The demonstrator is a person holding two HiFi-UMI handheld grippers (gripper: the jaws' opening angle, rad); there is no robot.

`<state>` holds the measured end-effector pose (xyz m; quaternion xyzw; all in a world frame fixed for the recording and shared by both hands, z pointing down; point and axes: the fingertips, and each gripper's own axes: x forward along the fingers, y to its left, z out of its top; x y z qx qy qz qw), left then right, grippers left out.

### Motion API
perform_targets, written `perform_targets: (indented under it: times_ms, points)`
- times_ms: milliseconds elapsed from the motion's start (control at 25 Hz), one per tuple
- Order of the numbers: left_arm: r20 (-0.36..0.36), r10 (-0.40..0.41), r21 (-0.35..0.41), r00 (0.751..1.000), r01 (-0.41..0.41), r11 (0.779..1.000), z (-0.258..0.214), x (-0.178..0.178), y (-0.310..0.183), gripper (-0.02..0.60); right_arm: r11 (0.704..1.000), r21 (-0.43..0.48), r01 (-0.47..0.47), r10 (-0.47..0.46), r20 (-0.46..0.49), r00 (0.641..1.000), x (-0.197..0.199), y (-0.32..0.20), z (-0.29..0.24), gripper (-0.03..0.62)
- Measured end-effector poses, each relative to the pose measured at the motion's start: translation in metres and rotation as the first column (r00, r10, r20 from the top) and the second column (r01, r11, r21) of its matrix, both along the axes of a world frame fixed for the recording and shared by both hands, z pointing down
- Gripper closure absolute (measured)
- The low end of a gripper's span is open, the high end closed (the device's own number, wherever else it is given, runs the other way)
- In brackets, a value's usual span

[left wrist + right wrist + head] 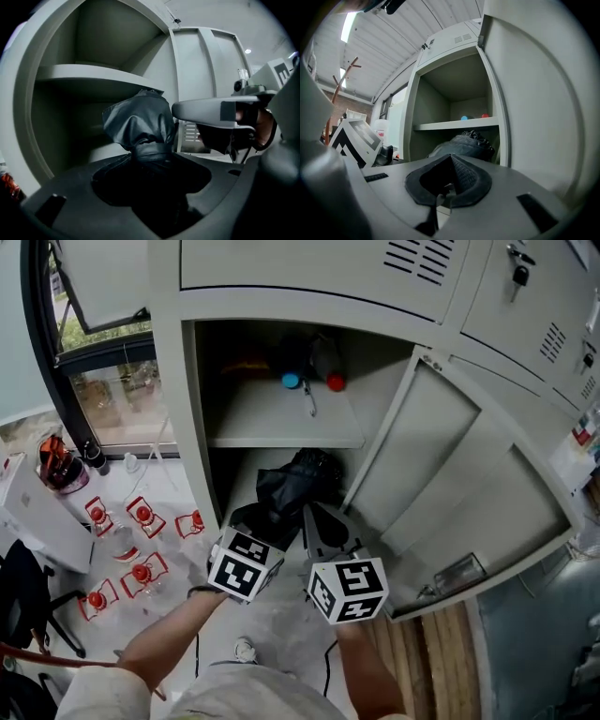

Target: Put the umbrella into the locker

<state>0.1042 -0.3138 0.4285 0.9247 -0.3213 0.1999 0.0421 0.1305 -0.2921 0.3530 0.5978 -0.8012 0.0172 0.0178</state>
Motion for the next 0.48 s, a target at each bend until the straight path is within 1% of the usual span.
perform_targets:
  times_ms: [400, 480]
  points:
    - [0.003, 0.037, -0.004, 0.999, -0.037, 0.999, -0.005, 0.006, -0.040, 0.322, 0.999, -0.010, -0.041, 0.041, -0.016, 0.999, -0.003, -0.029, 0.000, 0.591]
    - [-0.001, 0.052, -0.022, 0.999, -0.052, 0.998, -0.005, 0.009, -0.046, 0.322, 0.999, -0.014, -0.052, 0.051, -0.020, 0.998, -0.003, -0.033, -0.001, 0.591]
